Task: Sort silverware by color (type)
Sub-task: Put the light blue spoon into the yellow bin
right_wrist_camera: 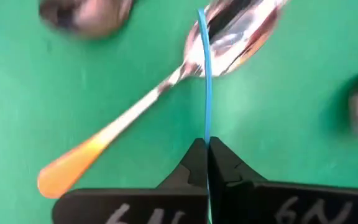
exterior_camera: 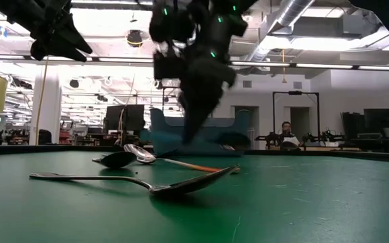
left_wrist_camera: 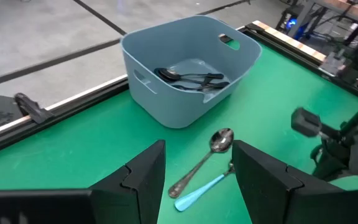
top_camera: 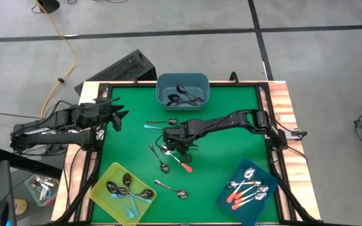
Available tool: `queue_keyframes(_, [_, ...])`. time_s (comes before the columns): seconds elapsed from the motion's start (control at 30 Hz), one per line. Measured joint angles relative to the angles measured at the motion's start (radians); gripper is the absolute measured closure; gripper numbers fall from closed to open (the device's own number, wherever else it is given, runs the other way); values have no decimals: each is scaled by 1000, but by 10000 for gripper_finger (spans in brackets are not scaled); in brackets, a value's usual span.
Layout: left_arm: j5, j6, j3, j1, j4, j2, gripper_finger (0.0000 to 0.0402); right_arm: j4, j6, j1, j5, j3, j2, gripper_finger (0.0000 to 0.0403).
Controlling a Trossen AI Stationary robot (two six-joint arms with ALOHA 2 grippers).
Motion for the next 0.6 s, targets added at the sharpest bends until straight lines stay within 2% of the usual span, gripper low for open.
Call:
queue_keyframes(0.1, [35,0,0,0,0,0,232,-1,45,14,10,70,0,402])
queue_keyframes(0.27, [102,0,0,0,0,0,232,68,156,58,90,181,-4,402])
queue_keyframes(0.43, [115,6,0,0,0,0,232,321,285,112,228,226,-4,402])
queue_keyframes(0.6, [115,6,0,0,0,0,232,632,384,166,303,227,6,402])
